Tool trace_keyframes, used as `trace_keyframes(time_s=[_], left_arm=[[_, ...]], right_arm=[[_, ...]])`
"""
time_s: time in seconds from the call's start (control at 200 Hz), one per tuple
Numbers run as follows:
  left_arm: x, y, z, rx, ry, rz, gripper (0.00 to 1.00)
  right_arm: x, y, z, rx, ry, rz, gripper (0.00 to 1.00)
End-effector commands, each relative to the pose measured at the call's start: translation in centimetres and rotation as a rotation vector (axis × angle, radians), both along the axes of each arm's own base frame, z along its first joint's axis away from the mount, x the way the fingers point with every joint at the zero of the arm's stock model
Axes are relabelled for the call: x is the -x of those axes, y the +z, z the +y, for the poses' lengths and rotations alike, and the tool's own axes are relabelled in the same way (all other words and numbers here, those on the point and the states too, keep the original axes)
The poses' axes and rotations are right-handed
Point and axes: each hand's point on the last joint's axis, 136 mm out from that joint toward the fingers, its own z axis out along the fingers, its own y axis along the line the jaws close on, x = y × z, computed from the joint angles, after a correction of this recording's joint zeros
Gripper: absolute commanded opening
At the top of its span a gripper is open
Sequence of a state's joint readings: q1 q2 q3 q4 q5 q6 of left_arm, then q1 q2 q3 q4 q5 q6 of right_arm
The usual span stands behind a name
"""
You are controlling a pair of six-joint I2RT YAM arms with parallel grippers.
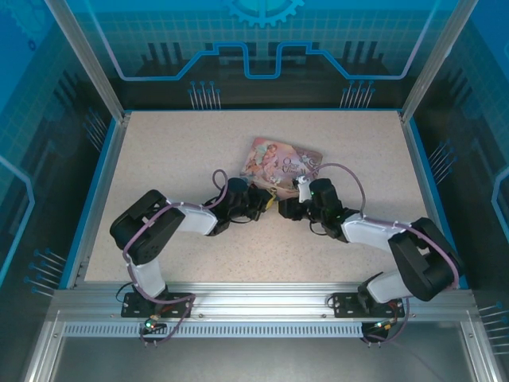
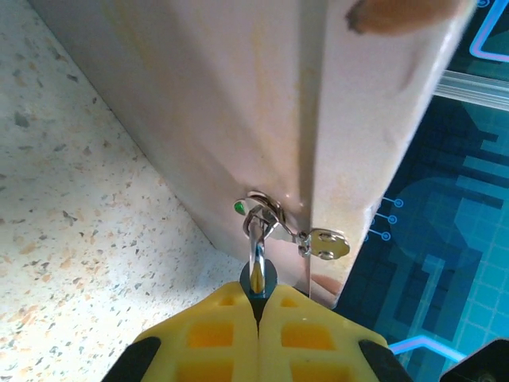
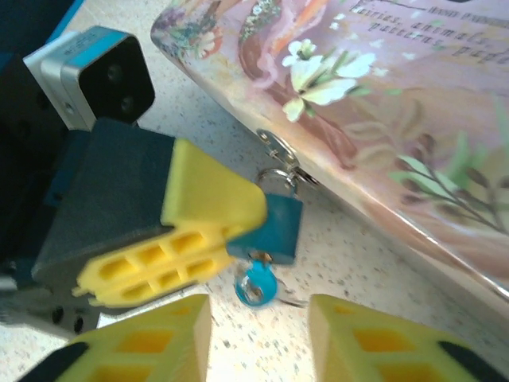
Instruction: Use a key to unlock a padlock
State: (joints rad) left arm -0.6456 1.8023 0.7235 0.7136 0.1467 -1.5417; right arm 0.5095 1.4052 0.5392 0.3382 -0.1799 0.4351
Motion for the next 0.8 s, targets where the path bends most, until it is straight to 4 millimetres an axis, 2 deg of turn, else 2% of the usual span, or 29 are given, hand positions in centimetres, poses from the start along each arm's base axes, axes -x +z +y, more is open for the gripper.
trace_keyframes(time_s=[0.0,0.175,0.33,0.4,0.465,0.585,0.795], left_arm=[[-0.3,0.4,0.6,0.004,0.003,-0.046,0.0],[0.0,-1.1,1.0,-0.006,-0.003,-0.017,0.0],[0.3,-2.6,1.5,-0.026,0.002,0.017,0.0],[0.4,-2.9,1.5,-0.032,0.001,0.027,0.17],[0.5,-3.0,1.5,-0.04,-0.004,0.028,0.24],[0.8,-2.6,2.0,-0.067,-0.006,0.026,0.47],[1.7,-0.4,3.8,-0.152,-0.009,-0.019,0.6]], right_arm=[[0.3,0.4,-2.2,0.063,-0.029,-0.005,0.44],[-1.0,1.8,-4.3,0.091,-0.081,0.014,0.45],[-2.4,2.4,-5.2,0.127,-0.146,0.033,0.51],[-3.1,2.7,-5.5,0.139,-0.177,0.034,0.56],[-3.5,2.8,-5.8,0.151,-0.198,0.036,0.59],[-4.1,3.5,-6.5,0.163,-0.228,0.032,0.63],[-4.3,4.9,-8.2,0.181,-0.261,0.016,0.69]])
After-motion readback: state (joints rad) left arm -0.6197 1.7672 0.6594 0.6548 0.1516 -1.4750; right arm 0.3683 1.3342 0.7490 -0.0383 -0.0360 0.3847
